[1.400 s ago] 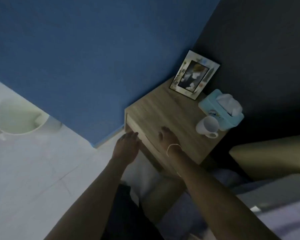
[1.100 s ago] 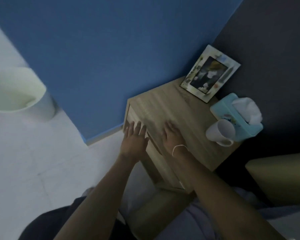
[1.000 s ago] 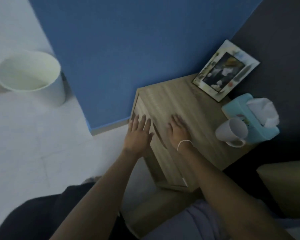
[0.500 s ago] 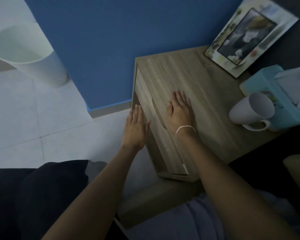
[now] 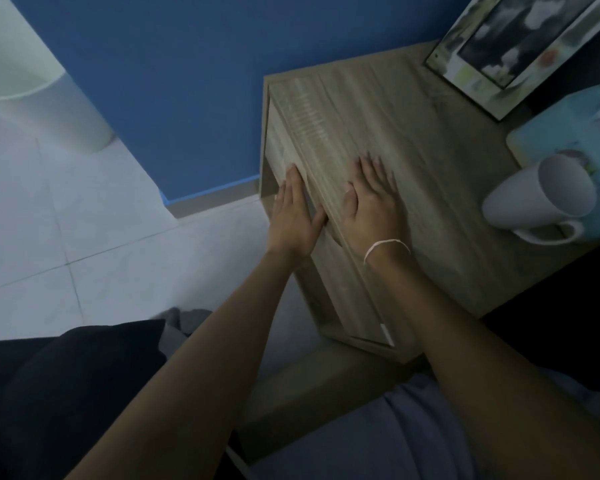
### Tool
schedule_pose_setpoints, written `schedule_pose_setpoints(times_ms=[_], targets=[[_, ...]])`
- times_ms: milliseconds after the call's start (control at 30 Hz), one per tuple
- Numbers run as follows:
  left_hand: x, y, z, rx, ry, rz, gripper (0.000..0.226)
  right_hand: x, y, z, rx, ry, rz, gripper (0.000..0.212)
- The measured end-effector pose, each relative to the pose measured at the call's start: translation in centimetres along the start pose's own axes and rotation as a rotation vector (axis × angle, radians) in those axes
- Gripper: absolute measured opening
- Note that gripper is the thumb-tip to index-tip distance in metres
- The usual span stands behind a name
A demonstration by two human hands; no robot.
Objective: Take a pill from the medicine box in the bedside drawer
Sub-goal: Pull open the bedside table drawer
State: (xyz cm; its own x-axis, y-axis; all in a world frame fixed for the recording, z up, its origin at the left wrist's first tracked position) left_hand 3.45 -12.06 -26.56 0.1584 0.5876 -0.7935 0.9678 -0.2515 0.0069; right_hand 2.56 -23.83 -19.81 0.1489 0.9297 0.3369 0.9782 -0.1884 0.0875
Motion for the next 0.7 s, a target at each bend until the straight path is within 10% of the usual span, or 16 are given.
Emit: schedule_pose_setpoints(times_ms=[400,700], targets=[[0.8,-1.8,-2.2,-0.048,0.047,0.020,0.083,0.1,-0.2,-0.3,0.049,-0.005,0.020,0.046],[2.2,-4.3,-8.3,0.047,0.572,0.156,0.090,0.4,-0.3,-0.5,0.047,-0.013,0.011,0.047]])
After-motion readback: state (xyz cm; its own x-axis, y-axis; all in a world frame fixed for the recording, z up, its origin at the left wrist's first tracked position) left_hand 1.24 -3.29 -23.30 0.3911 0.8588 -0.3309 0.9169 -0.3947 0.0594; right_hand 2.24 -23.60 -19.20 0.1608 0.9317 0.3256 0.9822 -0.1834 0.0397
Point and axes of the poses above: each hand's wrist, its own y-axis towards the middle knuckle, its own z-axis out of the palm, x = y × z, the point moved 7 cm from there along y, towards the middle knuckle, and after that the axes turned 10 degrees about z, right-handed, at the moved point
